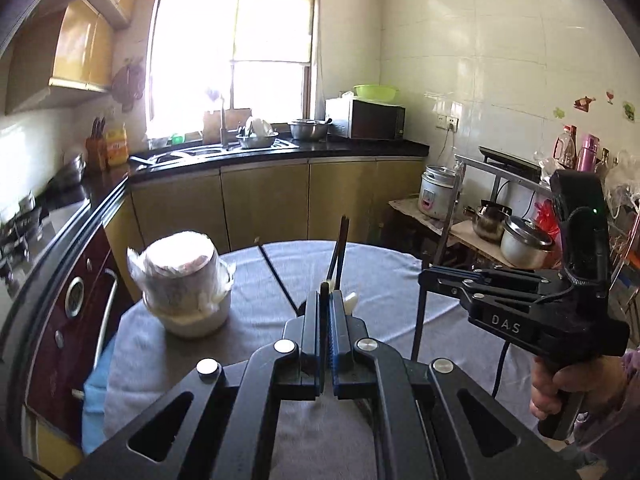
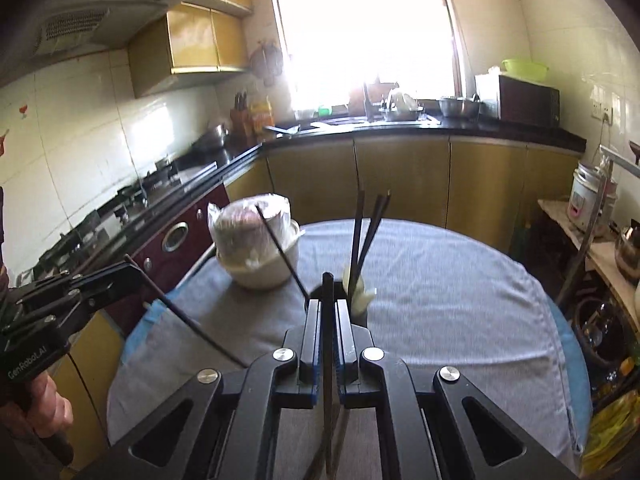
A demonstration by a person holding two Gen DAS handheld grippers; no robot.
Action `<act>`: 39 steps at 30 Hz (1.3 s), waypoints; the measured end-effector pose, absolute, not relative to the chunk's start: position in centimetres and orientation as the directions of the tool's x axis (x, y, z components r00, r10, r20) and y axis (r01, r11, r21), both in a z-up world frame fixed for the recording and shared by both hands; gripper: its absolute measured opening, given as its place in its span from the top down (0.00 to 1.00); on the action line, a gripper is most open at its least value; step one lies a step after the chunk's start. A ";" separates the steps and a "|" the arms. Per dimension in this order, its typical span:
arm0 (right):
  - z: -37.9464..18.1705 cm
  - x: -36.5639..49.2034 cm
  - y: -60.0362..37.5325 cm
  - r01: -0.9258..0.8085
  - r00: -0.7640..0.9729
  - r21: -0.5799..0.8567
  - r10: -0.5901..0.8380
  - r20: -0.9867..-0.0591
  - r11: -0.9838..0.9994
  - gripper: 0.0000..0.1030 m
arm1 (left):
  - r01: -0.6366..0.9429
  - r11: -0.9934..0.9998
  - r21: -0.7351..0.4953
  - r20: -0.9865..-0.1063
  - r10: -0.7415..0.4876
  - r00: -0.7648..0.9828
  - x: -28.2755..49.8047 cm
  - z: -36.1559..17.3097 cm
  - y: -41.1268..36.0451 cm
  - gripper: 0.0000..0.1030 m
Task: Organize utensils
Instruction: 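Lift both chopsticks and carry them above the black holder, then lower the chopsticks into the black holder with both grippers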
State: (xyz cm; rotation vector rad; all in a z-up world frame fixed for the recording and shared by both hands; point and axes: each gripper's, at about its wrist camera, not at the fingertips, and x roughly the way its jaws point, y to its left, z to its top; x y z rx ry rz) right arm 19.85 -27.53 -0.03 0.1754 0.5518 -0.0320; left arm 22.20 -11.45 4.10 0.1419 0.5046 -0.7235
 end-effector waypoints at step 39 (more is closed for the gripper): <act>4.2 34.0 -30.6 0.110 0.885 0.176 -0.016 -0.465 0.978 0.94 | 0.659 0.741 -0.126 -0.520 -0.615 0.592 34.7 5.4 -18.9 0.96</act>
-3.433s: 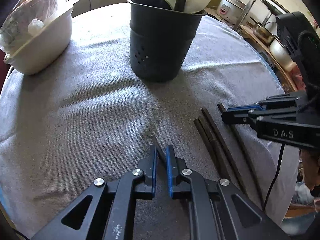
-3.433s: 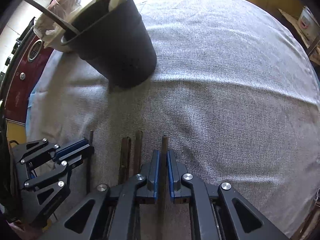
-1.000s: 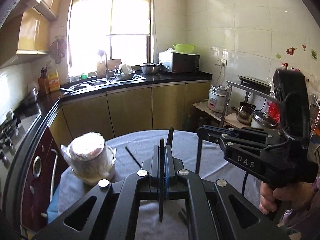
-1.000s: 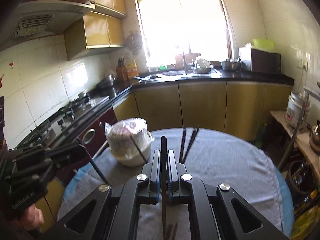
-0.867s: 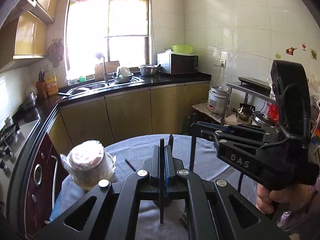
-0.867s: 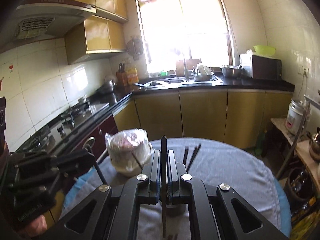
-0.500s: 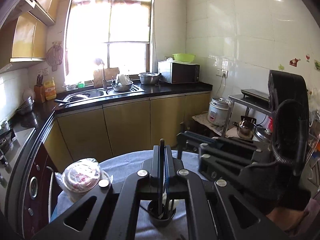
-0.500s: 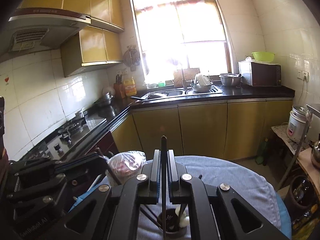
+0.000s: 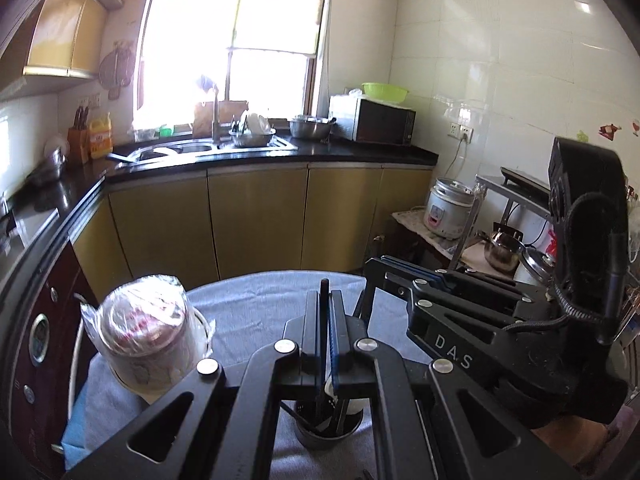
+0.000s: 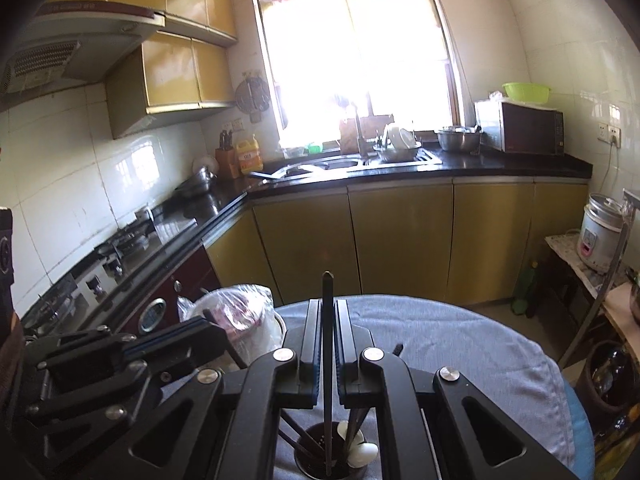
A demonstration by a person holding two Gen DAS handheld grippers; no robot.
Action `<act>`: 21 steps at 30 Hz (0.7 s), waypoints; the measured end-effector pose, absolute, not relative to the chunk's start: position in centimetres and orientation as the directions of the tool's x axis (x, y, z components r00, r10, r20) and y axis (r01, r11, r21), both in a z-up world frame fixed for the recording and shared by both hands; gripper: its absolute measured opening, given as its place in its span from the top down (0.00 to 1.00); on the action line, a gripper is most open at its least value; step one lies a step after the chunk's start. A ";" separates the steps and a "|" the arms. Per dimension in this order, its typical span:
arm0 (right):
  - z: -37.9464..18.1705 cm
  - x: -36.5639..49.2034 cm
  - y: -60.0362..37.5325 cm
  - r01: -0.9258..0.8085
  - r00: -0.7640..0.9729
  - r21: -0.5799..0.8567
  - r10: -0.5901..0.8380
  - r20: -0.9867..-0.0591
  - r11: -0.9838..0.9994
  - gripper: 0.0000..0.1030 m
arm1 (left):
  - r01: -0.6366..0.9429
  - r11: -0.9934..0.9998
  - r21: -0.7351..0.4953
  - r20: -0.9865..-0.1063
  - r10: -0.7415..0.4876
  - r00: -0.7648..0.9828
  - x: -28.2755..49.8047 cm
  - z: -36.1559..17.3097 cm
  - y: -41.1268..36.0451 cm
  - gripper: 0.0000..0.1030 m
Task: Organize utensils
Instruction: 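Lower the chopsticks into the black holder with both grippers, then open both grippers and move them back over the remaining dark chopsticks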
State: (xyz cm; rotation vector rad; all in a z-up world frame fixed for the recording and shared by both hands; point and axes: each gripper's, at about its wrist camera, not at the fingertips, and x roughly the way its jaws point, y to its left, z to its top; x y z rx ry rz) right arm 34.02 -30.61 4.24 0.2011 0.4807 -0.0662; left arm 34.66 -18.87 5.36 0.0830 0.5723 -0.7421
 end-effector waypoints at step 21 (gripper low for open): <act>-0.8 22.7 -31.6 0.147 0.827 0.304 0.052 -0.560 0.941 0.73 | 0.543 0.839 0.033 -0.566 -0.432 0.702 21.2 0.8 -11.1 0.21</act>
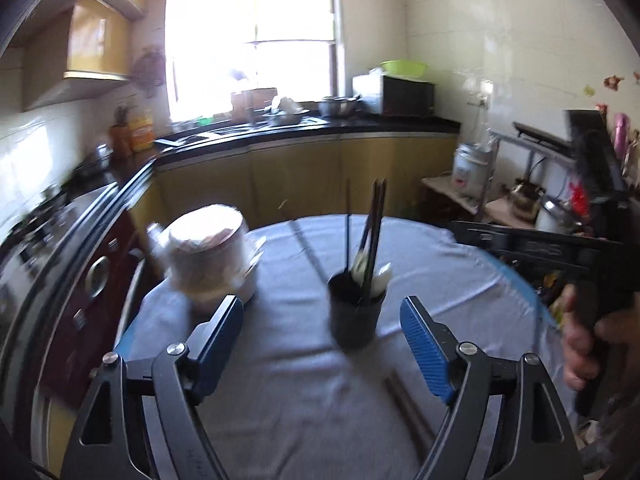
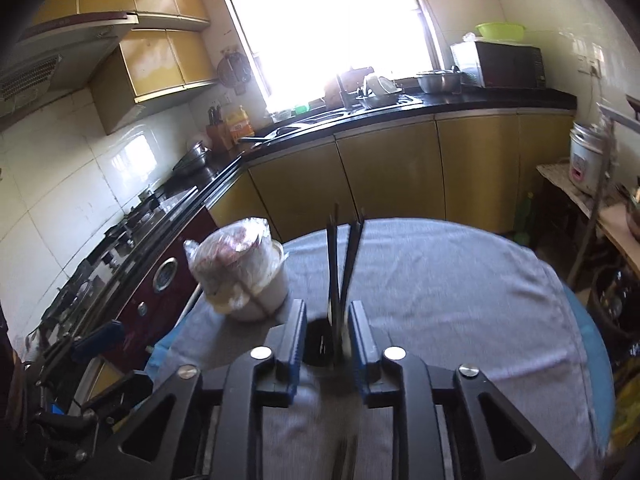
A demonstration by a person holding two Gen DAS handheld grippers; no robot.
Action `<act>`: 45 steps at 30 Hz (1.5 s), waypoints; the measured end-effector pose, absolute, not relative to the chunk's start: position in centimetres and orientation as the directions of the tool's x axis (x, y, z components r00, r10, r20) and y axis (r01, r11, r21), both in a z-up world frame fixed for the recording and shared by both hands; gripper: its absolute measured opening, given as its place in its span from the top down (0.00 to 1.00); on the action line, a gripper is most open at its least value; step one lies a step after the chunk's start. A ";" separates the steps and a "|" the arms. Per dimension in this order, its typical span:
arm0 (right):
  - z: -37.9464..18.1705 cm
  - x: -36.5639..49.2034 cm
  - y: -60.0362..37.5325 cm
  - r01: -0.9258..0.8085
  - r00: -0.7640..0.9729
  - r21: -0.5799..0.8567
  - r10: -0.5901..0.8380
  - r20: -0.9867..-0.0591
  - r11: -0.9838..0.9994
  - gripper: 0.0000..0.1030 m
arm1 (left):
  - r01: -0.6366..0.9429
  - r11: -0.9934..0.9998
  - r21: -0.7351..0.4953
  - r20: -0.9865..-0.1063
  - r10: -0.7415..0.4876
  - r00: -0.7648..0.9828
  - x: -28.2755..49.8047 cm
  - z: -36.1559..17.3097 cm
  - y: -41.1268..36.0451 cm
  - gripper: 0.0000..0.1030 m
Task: Organize utensils
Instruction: 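Open both grippers and move them back over the remaining dark chopsticks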
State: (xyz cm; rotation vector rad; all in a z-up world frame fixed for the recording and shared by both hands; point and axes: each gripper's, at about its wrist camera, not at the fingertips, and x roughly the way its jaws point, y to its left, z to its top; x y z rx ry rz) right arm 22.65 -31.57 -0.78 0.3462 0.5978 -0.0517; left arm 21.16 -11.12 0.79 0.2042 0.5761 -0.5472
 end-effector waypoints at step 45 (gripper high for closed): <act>-5.8 5.6 -23.7 0.225 0.730 0.186 -0.039 -0.682 0.957 0.49 | 0.256 0.956 0.143 -0.652 -0.103 0.752 9.6 -4.0 -3.7 0.18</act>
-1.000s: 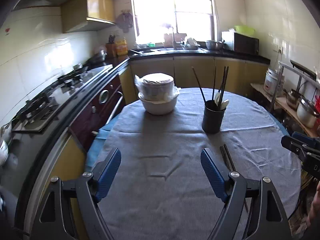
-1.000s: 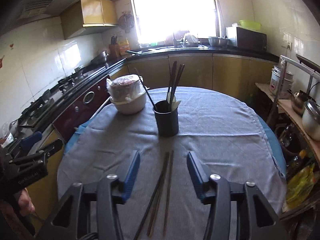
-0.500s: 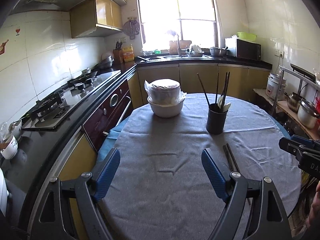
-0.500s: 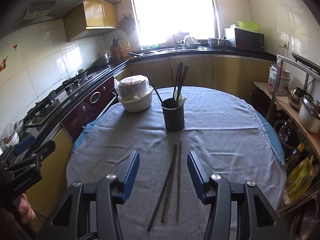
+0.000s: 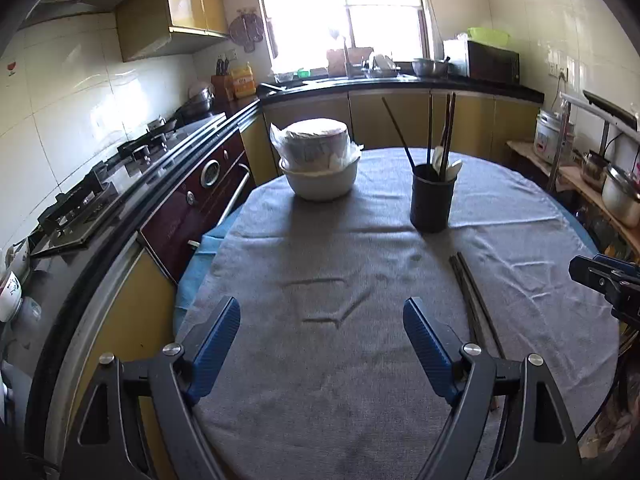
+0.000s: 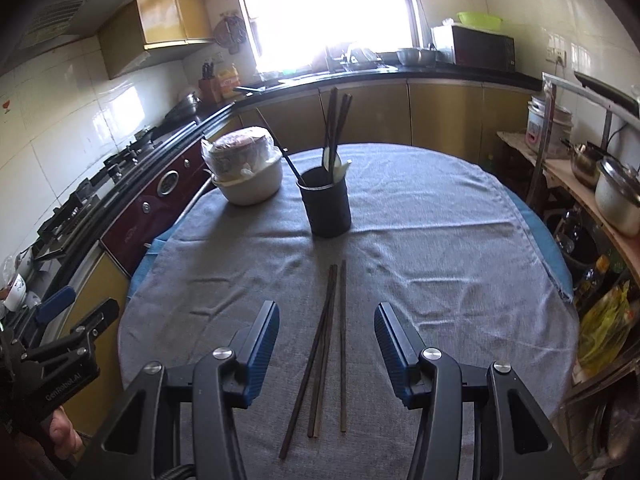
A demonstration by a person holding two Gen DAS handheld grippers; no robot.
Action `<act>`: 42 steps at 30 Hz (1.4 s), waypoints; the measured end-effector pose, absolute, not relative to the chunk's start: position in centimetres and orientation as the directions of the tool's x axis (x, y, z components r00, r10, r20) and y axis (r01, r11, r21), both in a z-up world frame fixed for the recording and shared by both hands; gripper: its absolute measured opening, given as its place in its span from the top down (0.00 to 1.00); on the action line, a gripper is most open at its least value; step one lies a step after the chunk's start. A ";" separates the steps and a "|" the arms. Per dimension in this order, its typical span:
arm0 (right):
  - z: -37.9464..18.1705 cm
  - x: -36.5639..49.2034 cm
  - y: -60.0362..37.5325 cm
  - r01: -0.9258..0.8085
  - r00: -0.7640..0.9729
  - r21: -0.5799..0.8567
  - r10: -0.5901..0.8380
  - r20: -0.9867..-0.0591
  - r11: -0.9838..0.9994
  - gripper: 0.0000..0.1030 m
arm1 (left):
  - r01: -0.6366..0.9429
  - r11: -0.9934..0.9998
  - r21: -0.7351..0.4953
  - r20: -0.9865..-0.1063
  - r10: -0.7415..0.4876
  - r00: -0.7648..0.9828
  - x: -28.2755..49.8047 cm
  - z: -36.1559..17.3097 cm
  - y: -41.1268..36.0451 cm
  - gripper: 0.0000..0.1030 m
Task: Organize utensils
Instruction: 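Open both grippers and move them back over the remaining dark chopsticks, then close the right gripper on one dark chopstick on the cloth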
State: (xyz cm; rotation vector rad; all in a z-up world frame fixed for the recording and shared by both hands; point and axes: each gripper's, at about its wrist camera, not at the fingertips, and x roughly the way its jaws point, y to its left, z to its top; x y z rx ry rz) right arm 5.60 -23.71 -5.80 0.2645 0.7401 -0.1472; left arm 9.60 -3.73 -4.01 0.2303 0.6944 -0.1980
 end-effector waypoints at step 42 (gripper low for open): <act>-20.9 21.0 -27.4 0.241 0.468 0.274 0.136 -0.873 0.931 0.86 | 0.395 0.917 -0.058 -0.854 -0.251 0.457 16.9 -15.0 -7.0 0.18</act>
